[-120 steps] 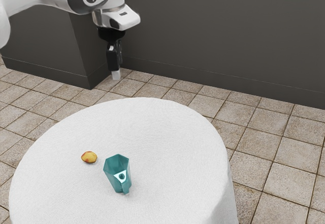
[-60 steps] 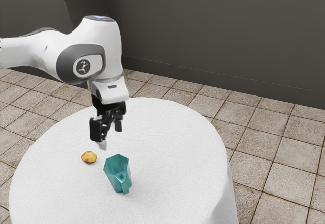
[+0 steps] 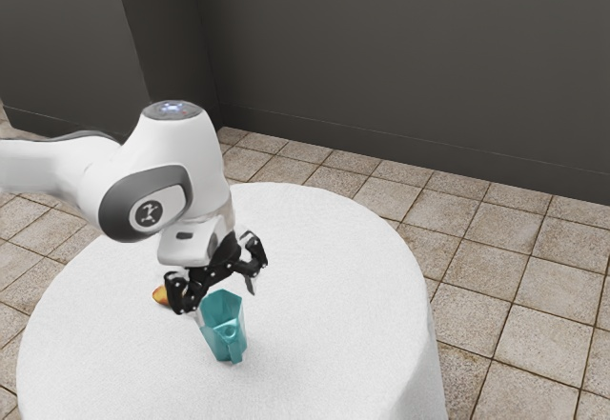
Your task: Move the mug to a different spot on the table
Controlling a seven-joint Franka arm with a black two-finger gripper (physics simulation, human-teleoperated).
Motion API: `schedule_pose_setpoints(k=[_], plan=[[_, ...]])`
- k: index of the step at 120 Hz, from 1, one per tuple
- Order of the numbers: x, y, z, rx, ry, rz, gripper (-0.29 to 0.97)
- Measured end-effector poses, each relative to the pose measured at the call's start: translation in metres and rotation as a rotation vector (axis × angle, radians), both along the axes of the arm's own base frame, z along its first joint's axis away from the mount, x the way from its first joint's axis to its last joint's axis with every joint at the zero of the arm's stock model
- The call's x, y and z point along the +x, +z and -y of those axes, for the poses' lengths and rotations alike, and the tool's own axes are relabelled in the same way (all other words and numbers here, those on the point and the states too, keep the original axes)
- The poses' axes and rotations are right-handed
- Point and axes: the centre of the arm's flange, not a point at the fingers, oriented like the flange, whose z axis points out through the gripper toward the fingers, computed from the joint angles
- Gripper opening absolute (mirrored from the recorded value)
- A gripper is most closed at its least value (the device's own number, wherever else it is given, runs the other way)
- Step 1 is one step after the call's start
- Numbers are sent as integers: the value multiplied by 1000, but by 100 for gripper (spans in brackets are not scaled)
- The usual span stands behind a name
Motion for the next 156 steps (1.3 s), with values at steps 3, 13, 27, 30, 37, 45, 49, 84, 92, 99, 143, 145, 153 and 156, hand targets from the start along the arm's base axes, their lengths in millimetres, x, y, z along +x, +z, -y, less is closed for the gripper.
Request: schedule_pose_setpoints(k=[3, 13, 27, 30, 37, 45, 49, 84, 92, 99, 143, 145, 153, 156], plan=[[1, -6, 0, 6, -27, -4, 68], [4, -25, -2, 63, -123, -9, 68], [8, -45, -4, 114, -199, -22, 68], [6, -50, -5, 121, -210, -29, 68], [1, -60, -5, 133, -233, -40, 68], [-1, -70, -6, 142, -251, -51, 68], [-1, -75, -5, 145, -259, -56, 68], [8, -113, -6, 167, -313, -62, 68], [9, -119, -6, 169, -313, -61, 68], [10, -125, -6, 169, -309, -65, 68], [13, -128, -3, 200, -301, -32, 25], [13, -127, -3, 206, -305, -27, 23], [13, -122, -1, 238, -328, -4, 18], [13, -120, 0, 251, -336, 7, 16]])
